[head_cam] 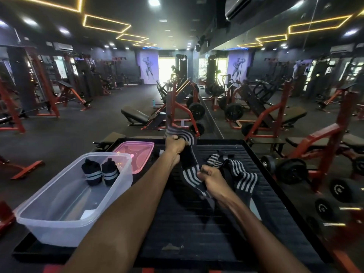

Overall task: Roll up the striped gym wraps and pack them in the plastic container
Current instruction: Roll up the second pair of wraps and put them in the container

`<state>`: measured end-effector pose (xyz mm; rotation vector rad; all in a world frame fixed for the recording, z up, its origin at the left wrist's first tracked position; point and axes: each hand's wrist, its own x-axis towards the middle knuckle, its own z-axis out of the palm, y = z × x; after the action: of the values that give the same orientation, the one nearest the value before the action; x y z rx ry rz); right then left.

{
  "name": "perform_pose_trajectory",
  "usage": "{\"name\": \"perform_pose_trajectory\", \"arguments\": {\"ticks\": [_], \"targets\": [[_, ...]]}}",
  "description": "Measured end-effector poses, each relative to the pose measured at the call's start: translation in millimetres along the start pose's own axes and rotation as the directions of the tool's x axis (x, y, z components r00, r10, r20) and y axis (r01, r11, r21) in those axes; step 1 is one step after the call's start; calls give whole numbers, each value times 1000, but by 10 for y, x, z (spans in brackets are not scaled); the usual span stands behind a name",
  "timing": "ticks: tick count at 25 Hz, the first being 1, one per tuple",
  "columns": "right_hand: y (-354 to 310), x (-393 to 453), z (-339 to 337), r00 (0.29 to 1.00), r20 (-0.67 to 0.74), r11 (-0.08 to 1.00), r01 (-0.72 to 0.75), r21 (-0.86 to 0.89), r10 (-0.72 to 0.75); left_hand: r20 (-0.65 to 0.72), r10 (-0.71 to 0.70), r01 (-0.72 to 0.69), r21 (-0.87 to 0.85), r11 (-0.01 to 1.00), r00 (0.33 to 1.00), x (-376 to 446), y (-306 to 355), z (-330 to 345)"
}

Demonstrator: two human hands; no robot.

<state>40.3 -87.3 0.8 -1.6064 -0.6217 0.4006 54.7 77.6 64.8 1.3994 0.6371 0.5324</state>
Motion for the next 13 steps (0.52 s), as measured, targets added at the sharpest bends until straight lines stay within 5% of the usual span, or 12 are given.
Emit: {"name": "perform_pose_trajectory", "arguments": {"ticks": [5, 10, 13], "targets": [[10, -218, -64, 945, 255, 978, -183, -99, 203, 10, 84, -84, 107, 991, 996, 109, -45, -21], [-334, -199, -233, 747, 386, 749, -220, -625, 541, 83, 39, -68, 379, 923, 996, 101, -502, -68], [-388, 85, -434, 951, 76, 745, -184, -642, 300, 110, 13, -71, 540, 839, 994, 80, -698, -142]]}}
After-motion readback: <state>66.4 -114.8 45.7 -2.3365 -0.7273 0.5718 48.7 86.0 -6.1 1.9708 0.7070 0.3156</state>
